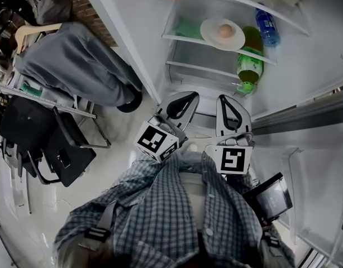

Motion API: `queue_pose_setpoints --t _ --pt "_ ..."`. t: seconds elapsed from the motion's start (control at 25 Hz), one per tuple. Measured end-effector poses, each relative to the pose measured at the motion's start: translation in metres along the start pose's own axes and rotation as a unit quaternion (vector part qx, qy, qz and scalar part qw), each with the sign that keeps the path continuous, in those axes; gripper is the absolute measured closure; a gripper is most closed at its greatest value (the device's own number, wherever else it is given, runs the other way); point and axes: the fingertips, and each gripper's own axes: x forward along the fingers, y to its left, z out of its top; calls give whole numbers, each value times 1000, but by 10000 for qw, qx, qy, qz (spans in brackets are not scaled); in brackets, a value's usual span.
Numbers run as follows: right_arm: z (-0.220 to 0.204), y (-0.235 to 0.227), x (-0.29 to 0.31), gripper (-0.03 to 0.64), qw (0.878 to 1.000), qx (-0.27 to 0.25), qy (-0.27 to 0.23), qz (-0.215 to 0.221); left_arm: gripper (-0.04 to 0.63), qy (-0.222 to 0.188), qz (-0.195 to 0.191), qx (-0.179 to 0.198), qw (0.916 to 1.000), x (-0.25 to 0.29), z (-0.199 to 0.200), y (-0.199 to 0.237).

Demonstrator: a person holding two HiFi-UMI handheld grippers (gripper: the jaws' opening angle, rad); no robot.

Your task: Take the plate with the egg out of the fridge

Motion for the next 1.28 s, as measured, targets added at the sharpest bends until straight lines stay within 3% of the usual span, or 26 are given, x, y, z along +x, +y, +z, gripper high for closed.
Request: queue_pose_setpoints --t 0.72,1.04,1.28 --pt "-15 -40 72 609 9908 -1163 629 -300 589 23 -383 -111 9992 71 -1 45" --pt "-22 -57 99 609 9684 -2251 1011 -365 588 -8 -425 -107 9990 95 0 58" --pt "-35 -60 119 607 9351 -3222 1460 -214 589 41 -346 -178 9992 101 -4 66"
